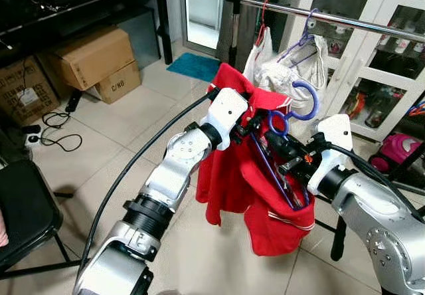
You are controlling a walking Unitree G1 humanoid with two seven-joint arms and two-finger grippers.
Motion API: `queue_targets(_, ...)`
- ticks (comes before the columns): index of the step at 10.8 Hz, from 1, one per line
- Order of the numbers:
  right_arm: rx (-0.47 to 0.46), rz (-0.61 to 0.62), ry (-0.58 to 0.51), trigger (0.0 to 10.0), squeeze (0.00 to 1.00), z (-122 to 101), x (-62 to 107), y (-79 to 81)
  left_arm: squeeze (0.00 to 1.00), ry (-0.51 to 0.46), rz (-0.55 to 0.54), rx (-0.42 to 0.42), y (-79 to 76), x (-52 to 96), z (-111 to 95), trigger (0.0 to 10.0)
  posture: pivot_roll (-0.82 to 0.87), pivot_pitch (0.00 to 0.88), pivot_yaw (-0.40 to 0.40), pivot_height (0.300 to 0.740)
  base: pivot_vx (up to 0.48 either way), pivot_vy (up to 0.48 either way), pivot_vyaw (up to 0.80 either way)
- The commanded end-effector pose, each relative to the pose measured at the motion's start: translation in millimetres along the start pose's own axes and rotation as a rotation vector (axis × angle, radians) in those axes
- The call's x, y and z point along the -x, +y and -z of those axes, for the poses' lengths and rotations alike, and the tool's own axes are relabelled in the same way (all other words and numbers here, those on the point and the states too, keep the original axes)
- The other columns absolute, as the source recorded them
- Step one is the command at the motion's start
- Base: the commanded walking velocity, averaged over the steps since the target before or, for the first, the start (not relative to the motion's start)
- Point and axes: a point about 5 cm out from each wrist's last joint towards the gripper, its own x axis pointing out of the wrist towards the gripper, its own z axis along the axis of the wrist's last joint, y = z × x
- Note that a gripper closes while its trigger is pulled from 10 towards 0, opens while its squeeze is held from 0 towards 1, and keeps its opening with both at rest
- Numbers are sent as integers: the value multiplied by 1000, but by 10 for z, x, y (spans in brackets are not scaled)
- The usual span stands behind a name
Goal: Hang hanger
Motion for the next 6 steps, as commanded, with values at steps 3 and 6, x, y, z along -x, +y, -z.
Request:
queue_targets(3, 16, -34, -73, 10000, 0, -147, -6, 25, 0, 14, -14, 2, 45, 20, 35, 0, 1, 0, -7, 740, 0, 0, 0)
queue_targets(6, 12, 23, -66, 10000, 0, -137, -16, -46, 0, 12, -10, 5, 61, 10, 20, 0, 4, 0, -3, 740, 0, 0, 0)
